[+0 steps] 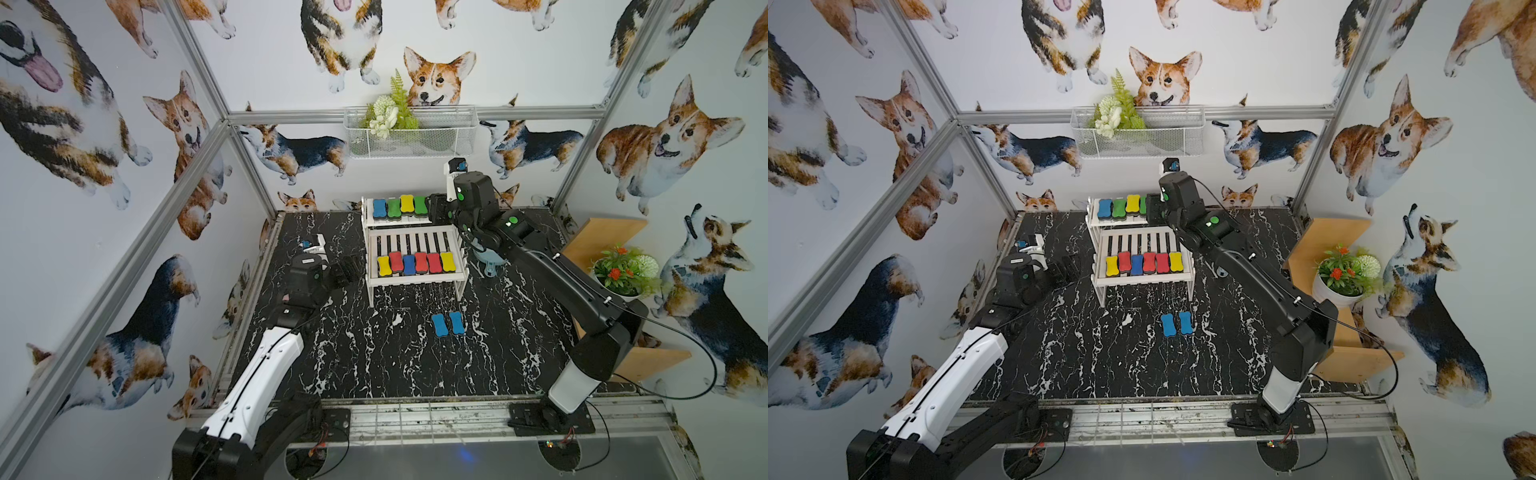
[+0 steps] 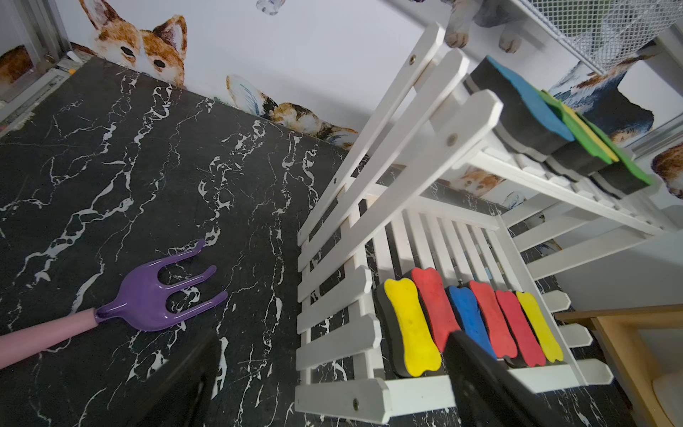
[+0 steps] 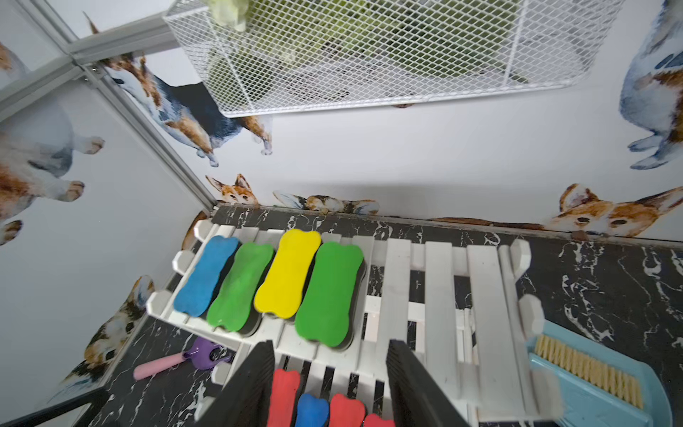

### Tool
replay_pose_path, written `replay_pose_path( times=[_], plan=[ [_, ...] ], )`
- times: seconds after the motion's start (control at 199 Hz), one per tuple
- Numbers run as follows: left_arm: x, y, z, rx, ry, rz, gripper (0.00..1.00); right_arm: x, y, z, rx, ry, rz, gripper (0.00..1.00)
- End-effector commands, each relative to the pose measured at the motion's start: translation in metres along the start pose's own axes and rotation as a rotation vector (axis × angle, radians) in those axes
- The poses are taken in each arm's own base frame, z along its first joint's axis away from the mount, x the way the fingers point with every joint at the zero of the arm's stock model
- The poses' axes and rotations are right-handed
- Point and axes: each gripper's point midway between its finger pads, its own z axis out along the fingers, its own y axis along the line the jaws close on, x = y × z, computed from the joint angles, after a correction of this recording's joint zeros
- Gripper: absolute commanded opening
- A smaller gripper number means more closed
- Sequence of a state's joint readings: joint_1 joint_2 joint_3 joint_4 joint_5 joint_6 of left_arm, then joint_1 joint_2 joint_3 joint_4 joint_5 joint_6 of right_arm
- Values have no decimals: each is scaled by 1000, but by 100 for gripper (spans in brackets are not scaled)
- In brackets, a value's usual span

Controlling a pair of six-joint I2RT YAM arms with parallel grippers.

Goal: Remove the whiteboard erasers from the shelf
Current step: Pick up the whiteboard eraser from the shelf.

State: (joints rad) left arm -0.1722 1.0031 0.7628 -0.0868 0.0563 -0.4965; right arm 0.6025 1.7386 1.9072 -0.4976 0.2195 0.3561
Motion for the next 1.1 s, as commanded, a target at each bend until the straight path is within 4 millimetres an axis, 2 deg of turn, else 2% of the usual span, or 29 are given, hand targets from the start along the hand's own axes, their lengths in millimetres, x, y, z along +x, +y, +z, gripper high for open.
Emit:
replay_pose_path(
  times=[0.0,0.206,0.441,0.532,0.833,0.978,1.098],
  plan=[
    [-5,-2,-2,4,-14,13,99,10,-3,19,-8,78,-49,55],
    [-4,-2,-1,2,-11,15,100,10,-9,41,14,103,-59,55],
    [-6,-4,-3,5,-20,18,99,34,-16,54,40,167,-69,53],
    [-6,-3,-3,4,-20,17,99,43,-22,55,61,188,-70,52],
    [-7,-4,-3,6,-22,16,100,51,-45,41,125,200,-75,49],
    [-6,-3,-3,7,-20,13,99,43,-42,37,99,183,-82,50],
    [-6,-4,-3,8,-21,12,99,19,-32,32,80,141,-86,55]
  ],
)
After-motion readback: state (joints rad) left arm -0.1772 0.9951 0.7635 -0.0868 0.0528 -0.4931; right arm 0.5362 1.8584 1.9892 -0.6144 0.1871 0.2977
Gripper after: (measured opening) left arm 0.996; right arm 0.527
